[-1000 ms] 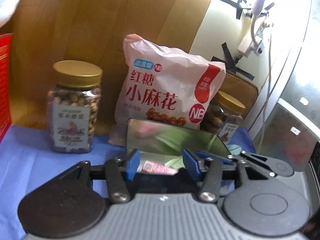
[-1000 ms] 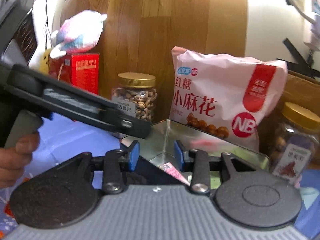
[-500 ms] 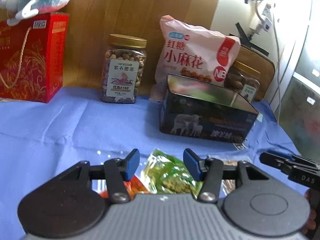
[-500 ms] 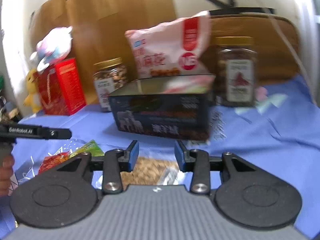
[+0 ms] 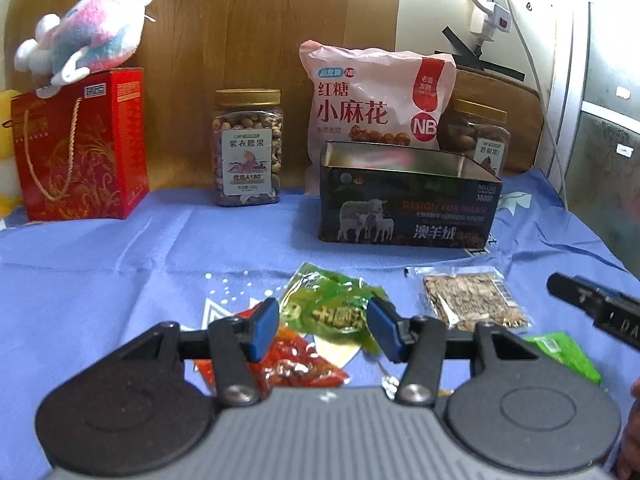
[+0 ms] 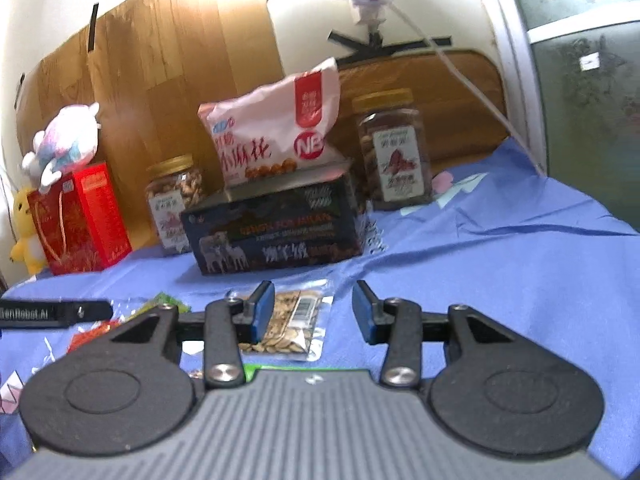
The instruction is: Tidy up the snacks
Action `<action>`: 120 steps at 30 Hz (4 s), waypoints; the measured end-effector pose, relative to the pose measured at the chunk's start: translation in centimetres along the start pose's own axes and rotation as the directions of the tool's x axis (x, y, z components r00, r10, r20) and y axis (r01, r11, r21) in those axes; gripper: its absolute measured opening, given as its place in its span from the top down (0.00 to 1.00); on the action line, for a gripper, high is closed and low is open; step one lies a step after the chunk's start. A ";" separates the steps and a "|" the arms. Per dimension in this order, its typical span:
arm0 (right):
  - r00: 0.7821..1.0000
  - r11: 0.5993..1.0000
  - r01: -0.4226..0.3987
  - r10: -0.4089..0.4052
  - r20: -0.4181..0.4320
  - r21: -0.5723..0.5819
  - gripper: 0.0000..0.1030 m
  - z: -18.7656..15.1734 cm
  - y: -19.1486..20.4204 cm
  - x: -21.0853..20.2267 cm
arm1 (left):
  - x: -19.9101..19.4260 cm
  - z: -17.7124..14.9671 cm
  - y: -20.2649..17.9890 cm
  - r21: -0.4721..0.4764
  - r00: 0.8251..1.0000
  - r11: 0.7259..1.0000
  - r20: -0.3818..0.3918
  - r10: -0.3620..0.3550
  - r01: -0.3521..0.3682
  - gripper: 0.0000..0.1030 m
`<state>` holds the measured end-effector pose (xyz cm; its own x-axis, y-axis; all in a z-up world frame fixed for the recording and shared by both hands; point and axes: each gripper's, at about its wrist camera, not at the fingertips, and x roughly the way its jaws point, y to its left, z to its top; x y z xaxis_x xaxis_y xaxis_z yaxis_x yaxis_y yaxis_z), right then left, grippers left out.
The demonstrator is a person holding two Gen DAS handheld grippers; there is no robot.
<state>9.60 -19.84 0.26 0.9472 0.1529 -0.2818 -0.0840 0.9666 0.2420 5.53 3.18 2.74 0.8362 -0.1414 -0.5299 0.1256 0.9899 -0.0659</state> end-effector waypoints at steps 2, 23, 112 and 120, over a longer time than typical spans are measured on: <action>1.000 1.000 0.001 -0.001 0.006 0.016 0.46 -0.2 -0.2 -0.4 | -0.5 -0.4 0.1 -0.005 1.000 1.000 0.018 0.011 -0.011 0.52; 0.995 0.987 -0.096 0.099 -0.019 0.131 0.44 -0.8 -2.0 -1.5 | -2.1 -3.9 1.3 -0.071 0.995 0.997 0.100 0.005 0.002 0.47; 0.982 0.954 -0.186 0.174 -0.072 -0.234 0.56 6.6 -1.6 7.1 | 8.1 11.0 -4.9 0.011 0.960 0.961 -0.036 -0.276 0.277 0.64; 0.915 0.962 -0.253 0.271 -0.298 0.098 0.56 1.8 -5.2 5.1 | 8.6 5.2 -2.4 -0.174 0.895 0.929 -0.259 -0.363 0.326 0.64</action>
<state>15.46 -24.45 -0.73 0.7518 0.4634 -0.4692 -0.2906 0.8715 0.3951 15.16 -0.44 2.71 0.5644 -0.4827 -0.6697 0.2966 0.8756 -0.3812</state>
